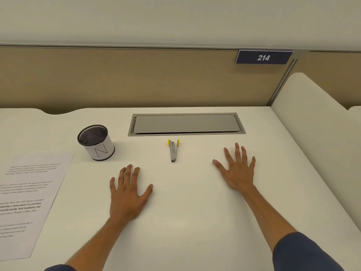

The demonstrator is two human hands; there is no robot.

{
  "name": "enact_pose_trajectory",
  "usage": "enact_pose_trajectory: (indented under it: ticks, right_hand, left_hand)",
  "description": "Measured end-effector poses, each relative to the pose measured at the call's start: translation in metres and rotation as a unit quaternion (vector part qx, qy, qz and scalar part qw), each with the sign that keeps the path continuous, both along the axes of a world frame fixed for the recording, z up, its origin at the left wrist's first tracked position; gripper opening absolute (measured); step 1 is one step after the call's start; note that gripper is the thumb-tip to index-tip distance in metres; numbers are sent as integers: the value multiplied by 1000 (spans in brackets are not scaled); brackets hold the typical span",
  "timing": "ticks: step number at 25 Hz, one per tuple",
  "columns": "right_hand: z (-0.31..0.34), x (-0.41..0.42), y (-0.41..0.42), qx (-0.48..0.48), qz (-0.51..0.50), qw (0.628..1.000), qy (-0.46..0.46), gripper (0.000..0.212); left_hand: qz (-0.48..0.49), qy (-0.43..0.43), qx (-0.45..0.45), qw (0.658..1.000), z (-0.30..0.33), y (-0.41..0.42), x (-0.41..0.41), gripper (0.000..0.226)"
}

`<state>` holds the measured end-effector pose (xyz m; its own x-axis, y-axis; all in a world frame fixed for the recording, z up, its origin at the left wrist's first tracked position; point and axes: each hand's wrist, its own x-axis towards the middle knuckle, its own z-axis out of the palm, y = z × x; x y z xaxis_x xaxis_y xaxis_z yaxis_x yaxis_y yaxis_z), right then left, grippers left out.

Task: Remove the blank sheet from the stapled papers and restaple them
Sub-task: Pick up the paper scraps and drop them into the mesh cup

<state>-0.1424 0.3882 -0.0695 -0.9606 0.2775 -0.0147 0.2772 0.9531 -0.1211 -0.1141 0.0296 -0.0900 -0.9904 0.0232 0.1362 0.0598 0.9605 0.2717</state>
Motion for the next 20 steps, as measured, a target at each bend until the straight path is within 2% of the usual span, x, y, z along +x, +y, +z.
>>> enact_pose_trajectory:
  ticks: [5, 9, 11, 20]
  right_hand:
    - [-2, -1, 21, 19, -54, 998, 26, 83]
    - [11, 0, 39, -61, 5, 985, 162, 45]
    - [21, -5, 46, -93, -2, 976, 197, 26]
    - [37, -28, 66, -149, -48, 976, 153, 16]
  left_hand:
    - [0, -3, 3, 1000, -1, 0, 0, 84]
    - [-2, -2, -4, 1000, -1, 0, -1, 84]
    - [-1, -4, -6, 1000, -1, -1, 0, 84]
    - [-4, -2, -4, 1000, -2, 0, -1, 82]
